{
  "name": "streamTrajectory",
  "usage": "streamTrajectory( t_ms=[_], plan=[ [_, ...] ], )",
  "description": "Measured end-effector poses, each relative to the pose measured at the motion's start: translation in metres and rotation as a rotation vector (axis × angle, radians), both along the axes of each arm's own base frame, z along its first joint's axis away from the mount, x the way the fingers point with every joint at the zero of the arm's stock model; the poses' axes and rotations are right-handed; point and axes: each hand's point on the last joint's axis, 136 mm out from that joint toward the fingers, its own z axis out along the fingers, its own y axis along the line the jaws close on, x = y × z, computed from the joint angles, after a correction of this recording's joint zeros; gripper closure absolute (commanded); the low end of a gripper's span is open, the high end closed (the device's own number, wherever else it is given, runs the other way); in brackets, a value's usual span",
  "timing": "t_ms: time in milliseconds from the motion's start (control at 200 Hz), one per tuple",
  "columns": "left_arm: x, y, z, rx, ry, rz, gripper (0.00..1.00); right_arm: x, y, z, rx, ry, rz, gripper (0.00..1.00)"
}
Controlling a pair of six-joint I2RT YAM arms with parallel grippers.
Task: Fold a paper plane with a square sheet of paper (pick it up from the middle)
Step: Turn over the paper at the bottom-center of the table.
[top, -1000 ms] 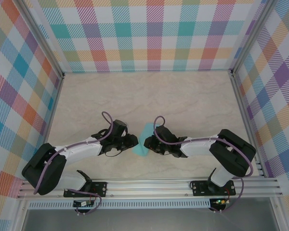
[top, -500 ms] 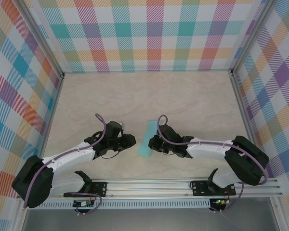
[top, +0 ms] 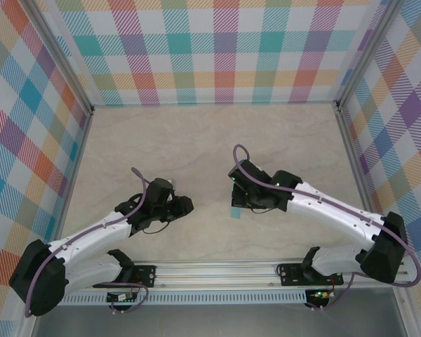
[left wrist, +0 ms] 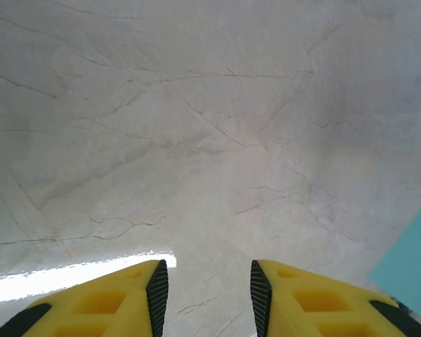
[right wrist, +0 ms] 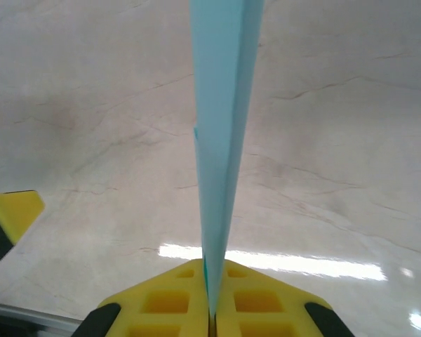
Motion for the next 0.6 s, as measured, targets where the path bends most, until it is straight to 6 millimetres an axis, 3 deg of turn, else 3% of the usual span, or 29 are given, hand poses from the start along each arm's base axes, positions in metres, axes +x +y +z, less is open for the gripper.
streamTrajectory(
  t_ms=[125,330,440,600],
  plan=[
    [0.002,0.011,0.004,0.041,-0.017,0.038,0.61,0.0,-0.015,0.013,-0.212,0.026,-0.004,0.91],
    [0.004,0.035,0.008,0.099,-0.047,0.138,0.6,-0.004,-0.037,-0.03,-0.622,0.185,0.025,0.87],
    [0.006,0.046,0.015,0.094,-0.07,0.197,0.59,-0.003,-0.024,-0.056,-0.694,0.248,0.051,0.86],
    [0.001,0.061,0.012,0.094,-0.081,0.253,0.58,-0.002,0.011,-0.088,-0.643,0.319,0.075,0.86]
  ],
)
